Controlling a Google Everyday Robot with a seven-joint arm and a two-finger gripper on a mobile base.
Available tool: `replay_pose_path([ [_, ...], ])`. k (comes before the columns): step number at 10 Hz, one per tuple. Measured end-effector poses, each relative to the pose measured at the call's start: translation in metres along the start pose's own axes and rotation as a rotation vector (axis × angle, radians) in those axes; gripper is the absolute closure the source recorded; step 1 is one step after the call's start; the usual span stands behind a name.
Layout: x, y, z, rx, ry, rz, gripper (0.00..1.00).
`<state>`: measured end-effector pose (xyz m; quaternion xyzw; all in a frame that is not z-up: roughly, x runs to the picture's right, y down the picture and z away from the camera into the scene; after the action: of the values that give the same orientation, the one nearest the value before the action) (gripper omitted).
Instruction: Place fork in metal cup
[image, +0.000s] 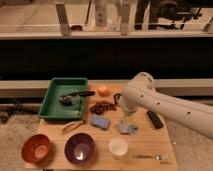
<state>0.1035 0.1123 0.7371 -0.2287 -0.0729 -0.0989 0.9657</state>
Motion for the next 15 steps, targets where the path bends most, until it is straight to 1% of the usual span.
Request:
replay_pose_path([
  [1, 0.006, 0.004, 0.001, 0.003, 0.004, 0.023, 0.2],
  [2, 0.017, 0.011, 0.003, 0.007, 0.007, 0.046, 0.2],
  [5, 0.075, 0.043, 0.01, 0.009, 0.018, 0.093, 0.2],
  [6, 0.095, 0.058, 0.014, -0.002, 0.02, 0.115, 0.2],
  [7, 0.108, 0.073, 0.02, -0.018, 0.016, 0.144, 0.2],
  [8, 0.116, 0.082, 0.025, -0.029, 0.013, 0.164, 0.2],
  [9, 0.129, 0.098, 0.034, -0.048, 0.001, 0.204, 0.2],
  [10, 0.134, 0.108, 0.042, -0.064, -0.011, 0.224, 0.2],
  [11, 0.133, 0.114, 0.05, -0.081, -0.025, 0.232, 0.2],
  [13, 0.119, 0.125, 0.061, -0.102, -0.045, 0.26, 0.2],
  [15, 0.102, 0.132, 0.068, -0.113, -0.058, 0.282, 0.2],
])
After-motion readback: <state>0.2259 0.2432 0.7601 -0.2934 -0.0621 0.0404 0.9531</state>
